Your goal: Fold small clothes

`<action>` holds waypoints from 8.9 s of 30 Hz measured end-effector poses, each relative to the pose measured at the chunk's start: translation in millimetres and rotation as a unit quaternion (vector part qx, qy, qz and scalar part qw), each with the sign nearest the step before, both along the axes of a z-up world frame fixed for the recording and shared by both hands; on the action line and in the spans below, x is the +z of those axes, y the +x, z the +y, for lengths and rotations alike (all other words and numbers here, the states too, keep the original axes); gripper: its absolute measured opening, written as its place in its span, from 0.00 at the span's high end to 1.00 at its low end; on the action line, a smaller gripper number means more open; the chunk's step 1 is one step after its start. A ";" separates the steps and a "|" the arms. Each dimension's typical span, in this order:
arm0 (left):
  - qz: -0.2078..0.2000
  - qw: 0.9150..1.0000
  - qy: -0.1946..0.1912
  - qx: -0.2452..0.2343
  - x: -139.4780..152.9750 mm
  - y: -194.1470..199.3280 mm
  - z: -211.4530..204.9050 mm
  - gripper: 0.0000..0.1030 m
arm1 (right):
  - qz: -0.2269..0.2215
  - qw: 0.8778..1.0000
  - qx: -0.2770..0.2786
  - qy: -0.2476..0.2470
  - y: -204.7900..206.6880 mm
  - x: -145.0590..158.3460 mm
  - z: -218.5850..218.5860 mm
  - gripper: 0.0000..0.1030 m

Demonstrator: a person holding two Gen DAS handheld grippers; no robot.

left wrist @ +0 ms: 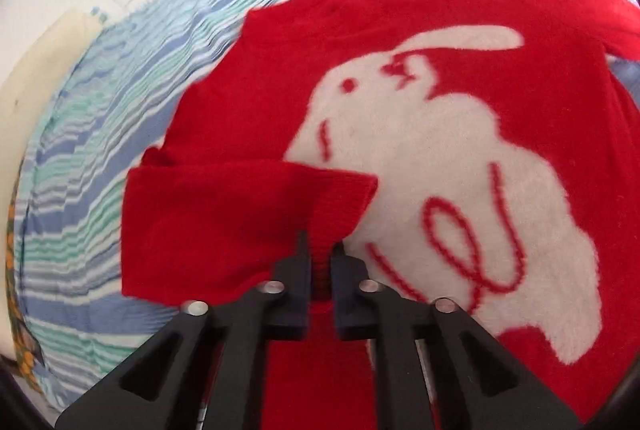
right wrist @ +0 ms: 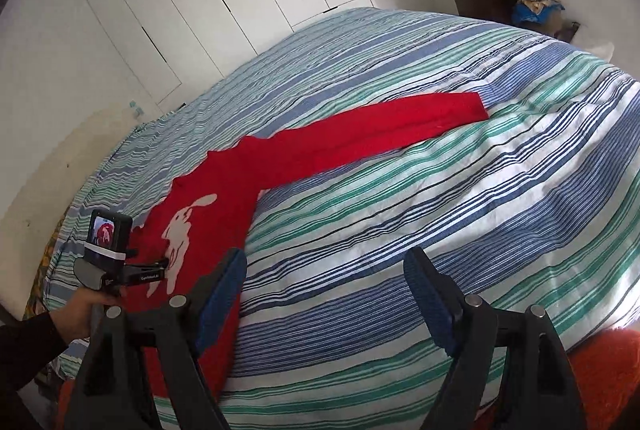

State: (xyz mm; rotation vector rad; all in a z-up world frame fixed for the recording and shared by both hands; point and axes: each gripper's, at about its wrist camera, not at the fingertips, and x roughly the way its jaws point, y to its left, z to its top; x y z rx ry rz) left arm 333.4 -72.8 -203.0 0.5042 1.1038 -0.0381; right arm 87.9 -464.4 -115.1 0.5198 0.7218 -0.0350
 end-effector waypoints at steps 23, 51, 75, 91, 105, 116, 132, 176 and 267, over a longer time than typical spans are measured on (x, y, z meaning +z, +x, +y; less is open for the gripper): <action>-0.092 0.898 -0.133 0.410 52.4 -33.2 399.7 0.95 | 0.057 0.997 0.024 -0.050 21.4 -20.9 31.2 0.22; -0.076 0.826 -0.212 0.517 35.0 -60.5 497.1 0.39 | 0.084 0.993 0.033 -0.081 29.2 -30.8 43.6 0.22; -0.022 0.907 -0.104 0.408 27.4 -44.8 399.7 0.40 | 0.084 0.993 0.045 -0.074 30.9 -33.1 47.6 0.22; -0.016 0.927 -0.137 0.348 0.3 -6.7 322.7 0.10 | 0.089 0.988 0.064 -0.110 27.2 -31.5 62.2 0.22; -0.074 0.932 -0.178 0.306 -13.7 -84.6 312.4 0.00 | 0.088 0.986 0.078 -0.115 29.7 -33.6 69.0 0.22; -0.080 0.932 -0.179 0.304 -14.0 -91.7 307.9 0.00 | 0.061 0.992 0.063 -0.089 16.0 -22.3 58.1 0.22; -0.079 0.932 -0.179 0.304 -15.2 -91.7 308.7 0.00 | 0.037 0.995 0.057 -0.068 1.6 -11.5 51.2 0.22; -0.079 0.932 -0.178 0.304 -15.2 -92.0 308.3 0.00 | 0.047 0.995 0.058 -0.065 6.4 -17.8 49.7 0.22; -0.079 0.932 -0.178 0.305 -15.2 -91.9 308.5 0.00 | 0.056 0.997 0.037 -0.033 10.0 -24.4 37.2 0.22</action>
